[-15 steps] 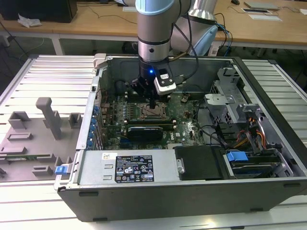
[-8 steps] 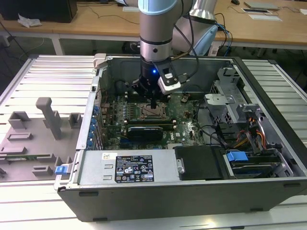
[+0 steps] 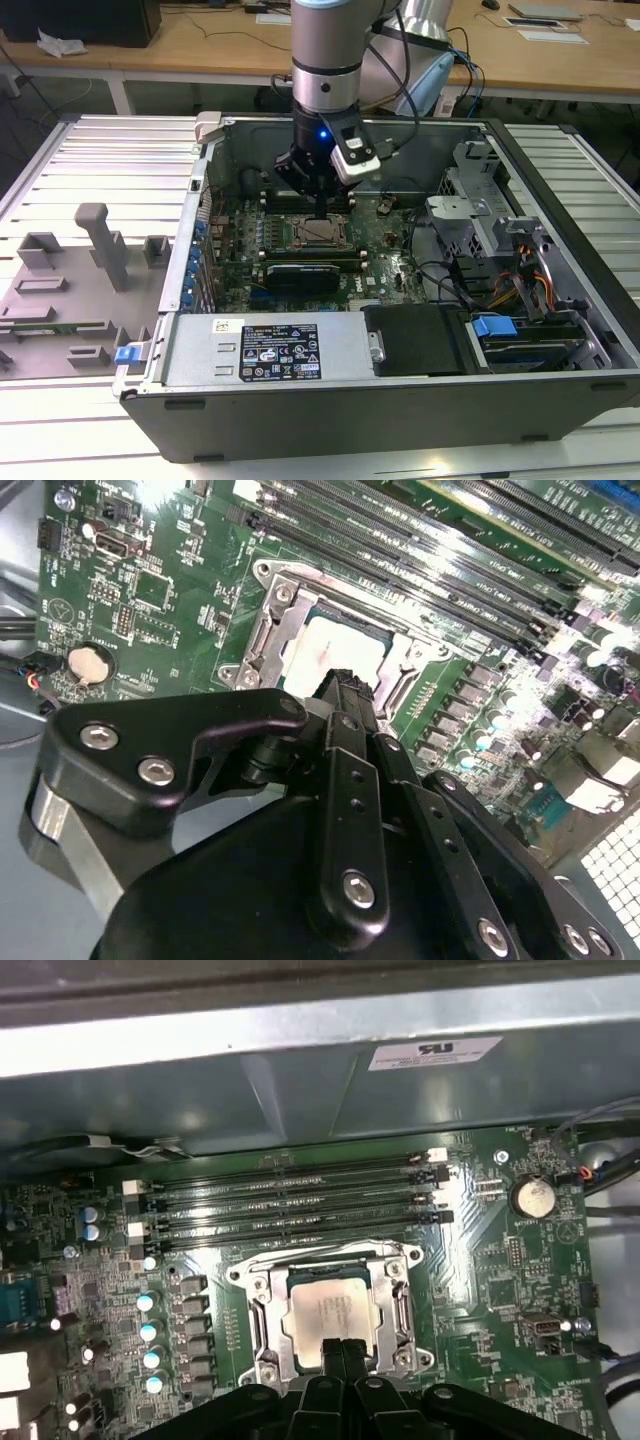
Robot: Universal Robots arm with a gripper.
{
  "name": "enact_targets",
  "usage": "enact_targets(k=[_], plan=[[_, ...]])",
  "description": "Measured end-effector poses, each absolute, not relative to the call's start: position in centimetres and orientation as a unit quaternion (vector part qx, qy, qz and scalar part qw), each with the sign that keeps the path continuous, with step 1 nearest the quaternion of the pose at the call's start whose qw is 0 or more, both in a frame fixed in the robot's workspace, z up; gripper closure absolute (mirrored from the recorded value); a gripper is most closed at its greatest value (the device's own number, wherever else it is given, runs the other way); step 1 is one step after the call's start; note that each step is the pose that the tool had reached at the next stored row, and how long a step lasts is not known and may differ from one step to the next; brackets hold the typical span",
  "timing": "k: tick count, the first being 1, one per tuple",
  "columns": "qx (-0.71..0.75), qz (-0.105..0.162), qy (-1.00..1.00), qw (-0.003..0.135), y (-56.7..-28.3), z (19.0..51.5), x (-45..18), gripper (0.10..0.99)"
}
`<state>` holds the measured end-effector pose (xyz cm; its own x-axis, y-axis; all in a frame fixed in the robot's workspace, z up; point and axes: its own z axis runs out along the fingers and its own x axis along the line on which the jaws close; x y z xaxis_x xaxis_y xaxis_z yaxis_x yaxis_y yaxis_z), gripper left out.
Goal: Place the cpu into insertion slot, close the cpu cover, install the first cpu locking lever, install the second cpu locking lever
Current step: 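Install the first cpu locking lever, then install the second cpu locking lever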
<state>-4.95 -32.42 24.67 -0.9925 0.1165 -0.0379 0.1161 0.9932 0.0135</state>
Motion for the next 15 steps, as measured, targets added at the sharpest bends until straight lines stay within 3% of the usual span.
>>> enact_targets(k=[15], plan=[[0.058, 0.006, 0.998, 0.019, -32.74, 24.76, -4.95, 0.980]])
